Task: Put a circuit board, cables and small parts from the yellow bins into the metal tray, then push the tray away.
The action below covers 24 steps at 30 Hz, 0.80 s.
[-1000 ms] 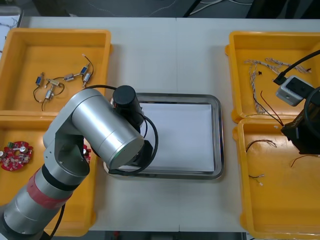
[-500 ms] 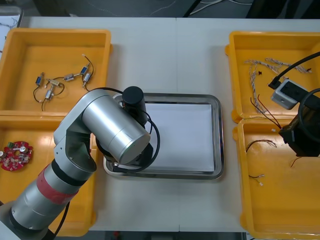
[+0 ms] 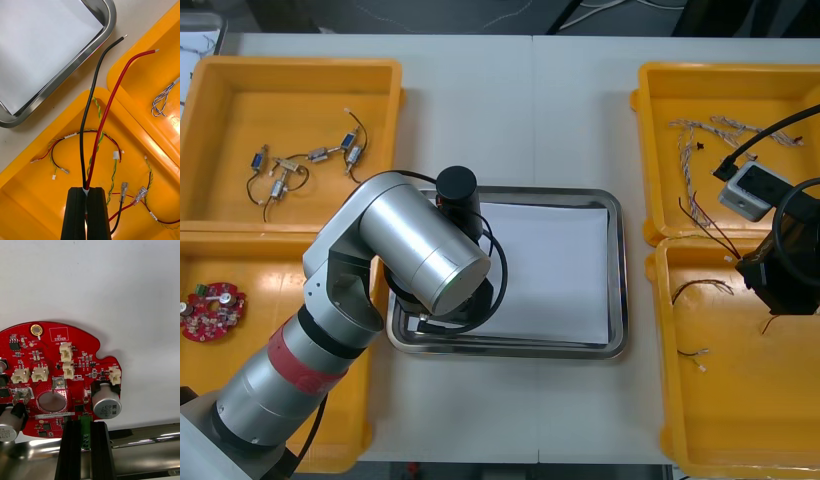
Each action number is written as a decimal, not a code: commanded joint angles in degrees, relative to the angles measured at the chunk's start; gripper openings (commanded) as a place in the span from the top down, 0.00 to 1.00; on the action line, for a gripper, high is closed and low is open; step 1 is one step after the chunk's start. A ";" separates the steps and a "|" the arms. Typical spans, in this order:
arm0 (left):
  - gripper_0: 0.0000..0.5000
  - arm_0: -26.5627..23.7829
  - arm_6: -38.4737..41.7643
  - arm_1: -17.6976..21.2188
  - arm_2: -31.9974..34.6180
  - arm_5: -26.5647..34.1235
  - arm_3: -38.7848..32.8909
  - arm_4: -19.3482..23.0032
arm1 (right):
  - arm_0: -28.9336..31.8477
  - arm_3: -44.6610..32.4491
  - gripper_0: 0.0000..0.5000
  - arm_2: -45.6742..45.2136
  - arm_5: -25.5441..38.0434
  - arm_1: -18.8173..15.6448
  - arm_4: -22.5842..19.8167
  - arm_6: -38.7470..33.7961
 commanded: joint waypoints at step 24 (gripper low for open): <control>0.18 -1.97 -1.10 -1.53 5.52 3.77 -11.75 1.85 | -1.50 -1.92 1.00 0.56 0.20 -1.80 0.38 0.73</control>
